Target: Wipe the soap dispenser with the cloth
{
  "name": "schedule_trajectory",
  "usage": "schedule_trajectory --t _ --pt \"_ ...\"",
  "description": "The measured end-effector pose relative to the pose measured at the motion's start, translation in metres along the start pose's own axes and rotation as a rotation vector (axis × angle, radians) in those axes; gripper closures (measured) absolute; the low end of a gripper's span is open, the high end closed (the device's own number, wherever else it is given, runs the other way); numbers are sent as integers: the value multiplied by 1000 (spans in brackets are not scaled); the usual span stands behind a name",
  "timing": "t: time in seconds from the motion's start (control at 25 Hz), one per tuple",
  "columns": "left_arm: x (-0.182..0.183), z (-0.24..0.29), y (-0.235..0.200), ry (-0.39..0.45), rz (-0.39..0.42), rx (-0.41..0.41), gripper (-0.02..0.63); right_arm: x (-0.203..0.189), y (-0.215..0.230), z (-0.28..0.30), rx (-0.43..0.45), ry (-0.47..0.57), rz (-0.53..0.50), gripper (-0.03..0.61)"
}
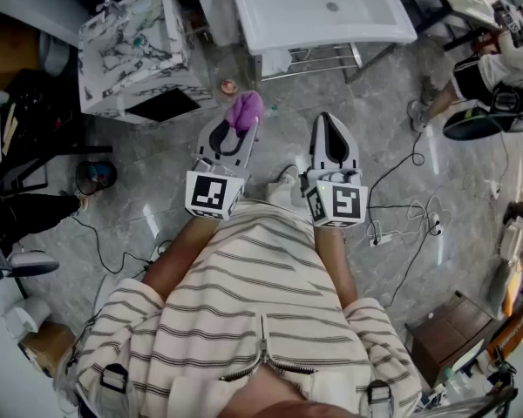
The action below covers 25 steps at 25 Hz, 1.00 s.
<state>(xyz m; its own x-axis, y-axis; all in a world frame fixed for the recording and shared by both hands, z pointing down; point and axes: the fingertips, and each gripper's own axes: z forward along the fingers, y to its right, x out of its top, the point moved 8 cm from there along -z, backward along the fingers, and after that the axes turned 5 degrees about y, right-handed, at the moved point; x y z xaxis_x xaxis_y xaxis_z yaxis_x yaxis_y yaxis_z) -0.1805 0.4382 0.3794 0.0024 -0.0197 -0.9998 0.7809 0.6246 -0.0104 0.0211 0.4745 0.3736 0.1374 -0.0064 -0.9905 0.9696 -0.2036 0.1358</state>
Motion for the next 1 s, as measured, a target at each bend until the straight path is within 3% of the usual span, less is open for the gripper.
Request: schedule_trajectory --t 0.24,0.76,1.0 --pt "-3 14 9 -15 6 35 492 1 22 5 -2 -9 23 571" --pt "-5 63 49 -3 57 131 494 10 93 25 87 38 31 570" --pt "-10 81 48 -28 60 181 494 4 113 41 109 25 48 570"
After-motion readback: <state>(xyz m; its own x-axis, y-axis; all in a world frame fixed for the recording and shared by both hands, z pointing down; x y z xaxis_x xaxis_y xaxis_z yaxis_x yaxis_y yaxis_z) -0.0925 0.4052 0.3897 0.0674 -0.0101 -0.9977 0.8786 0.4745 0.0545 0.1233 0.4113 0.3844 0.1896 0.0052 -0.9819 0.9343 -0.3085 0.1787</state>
